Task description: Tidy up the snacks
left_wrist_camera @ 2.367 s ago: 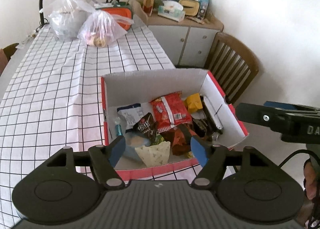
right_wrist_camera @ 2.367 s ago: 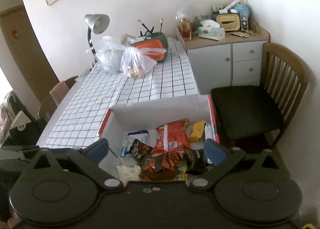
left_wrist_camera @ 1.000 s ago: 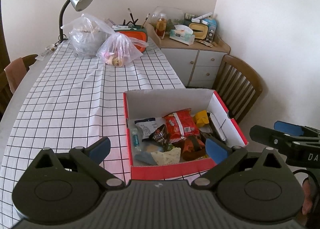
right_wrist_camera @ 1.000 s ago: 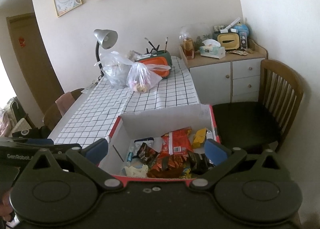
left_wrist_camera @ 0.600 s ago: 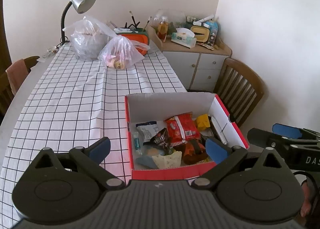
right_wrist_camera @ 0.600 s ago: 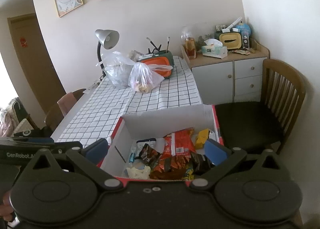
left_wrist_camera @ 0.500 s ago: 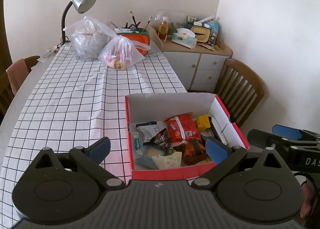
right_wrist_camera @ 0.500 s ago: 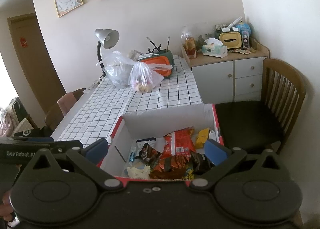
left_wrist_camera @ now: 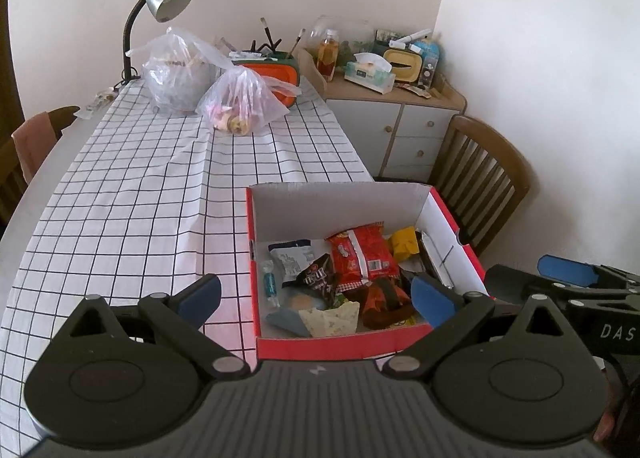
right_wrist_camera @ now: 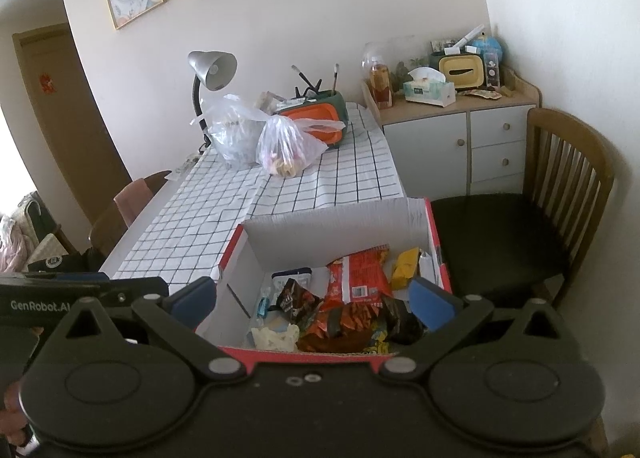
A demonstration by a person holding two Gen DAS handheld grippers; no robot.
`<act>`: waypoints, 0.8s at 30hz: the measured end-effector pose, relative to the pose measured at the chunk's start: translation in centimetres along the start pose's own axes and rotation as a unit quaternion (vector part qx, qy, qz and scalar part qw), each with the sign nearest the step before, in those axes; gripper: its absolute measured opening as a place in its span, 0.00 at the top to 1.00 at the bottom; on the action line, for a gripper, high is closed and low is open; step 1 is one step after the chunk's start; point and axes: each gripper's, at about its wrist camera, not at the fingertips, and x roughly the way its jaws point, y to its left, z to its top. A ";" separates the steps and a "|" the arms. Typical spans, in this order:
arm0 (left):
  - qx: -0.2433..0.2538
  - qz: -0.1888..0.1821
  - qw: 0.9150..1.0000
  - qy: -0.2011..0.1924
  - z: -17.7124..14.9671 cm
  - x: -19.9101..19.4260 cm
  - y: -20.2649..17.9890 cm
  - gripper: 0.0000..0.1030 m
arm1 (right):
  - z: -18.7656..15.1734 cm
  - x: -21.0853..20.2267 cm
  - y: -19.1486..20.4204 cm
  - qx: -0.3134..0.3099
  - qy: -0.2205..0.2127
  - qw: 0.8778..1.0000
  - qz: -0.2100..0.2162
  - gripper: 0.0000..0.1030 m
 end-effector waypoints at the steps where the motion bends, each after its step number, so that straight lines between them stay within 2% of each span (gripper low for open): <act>1: 0.000 -0.001 1.000 0.001 0.0 0.1 0.0 0.01 | 0.0 0.1 0.0 0.001 0.001 1.000 -0.001 0.00; 24: -0.002 -0.005 1.000 0.008 -0.5 0.7 -0.5 0.01 | -0.8 0.1 -0.3 0.019 0.008 1.000 -0.013 0.00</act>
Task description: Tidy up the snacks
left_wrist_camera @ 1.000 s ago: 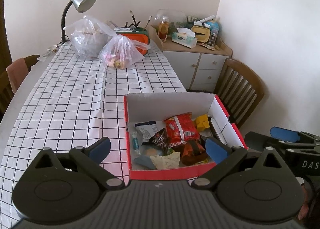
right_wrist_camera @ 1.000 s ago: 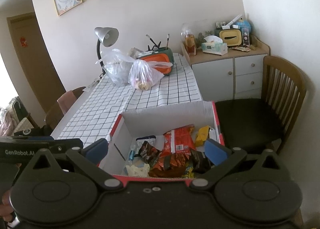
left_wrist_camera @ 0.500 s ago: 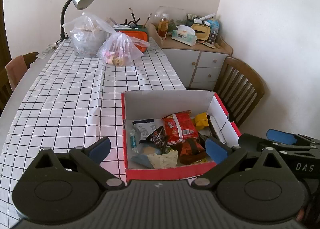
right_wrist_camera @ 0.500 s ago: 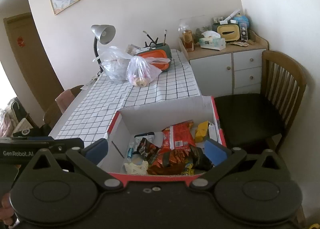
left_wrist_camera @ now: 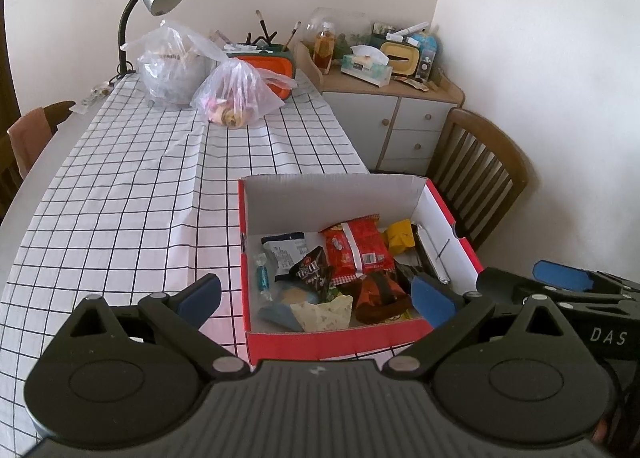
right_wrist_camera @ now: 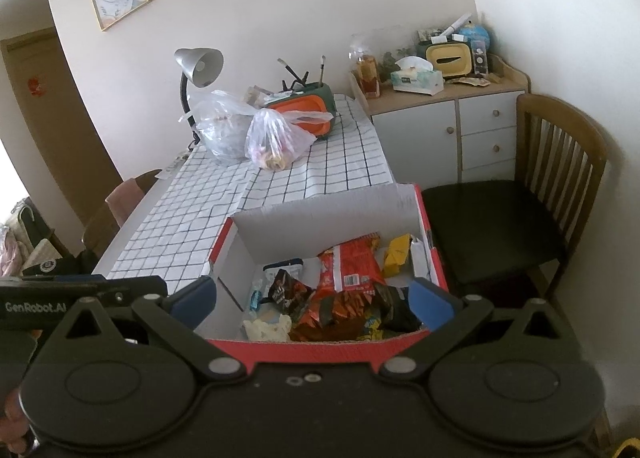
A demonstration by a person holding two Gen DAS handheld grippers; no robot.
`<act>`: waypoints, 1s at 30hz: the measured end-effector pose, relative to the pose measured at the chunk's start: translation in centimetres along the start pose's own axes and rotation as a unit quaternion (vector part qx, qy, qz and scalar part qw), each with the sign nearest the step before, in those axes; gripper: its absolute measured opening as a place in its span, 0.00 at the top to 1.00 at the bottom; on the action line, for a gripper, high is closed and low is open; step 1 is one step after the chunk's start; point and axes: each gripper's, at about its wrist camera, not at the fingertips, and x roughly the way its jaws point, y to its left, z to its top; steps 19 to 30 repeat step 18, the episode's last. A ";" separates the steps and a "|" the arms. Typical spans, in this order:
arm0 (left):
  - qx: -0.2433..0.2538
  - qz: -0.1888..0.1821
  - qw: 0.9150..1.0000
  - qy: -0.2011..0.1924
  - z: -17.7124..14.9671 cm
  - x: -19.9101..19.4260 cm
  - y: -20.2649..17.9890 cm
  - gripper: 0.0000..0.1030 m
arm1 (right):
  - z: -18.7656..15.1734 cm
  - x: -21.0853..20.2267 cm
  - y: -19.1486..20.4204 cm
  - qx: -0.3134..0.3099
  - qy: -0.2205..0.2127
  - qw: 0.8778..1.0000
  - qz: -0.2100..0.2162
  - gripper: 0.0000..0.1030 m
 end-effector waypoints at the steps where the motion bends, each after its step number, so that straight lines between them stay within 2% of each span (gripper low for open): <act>1: 0.000 -0.001 1.000 0.001 -0.1 0.0 0.0 0.01 | -0.1 0.0 0.0 0.001 0.001 1.000 -0.001 0.00; 30: 0.006 -0.007 1.000 0.017 -0.6 0.4 -0.2 0.01 | -1.5 -0.1 -0.6 0.005 0.019 1.000 -0.010 0.00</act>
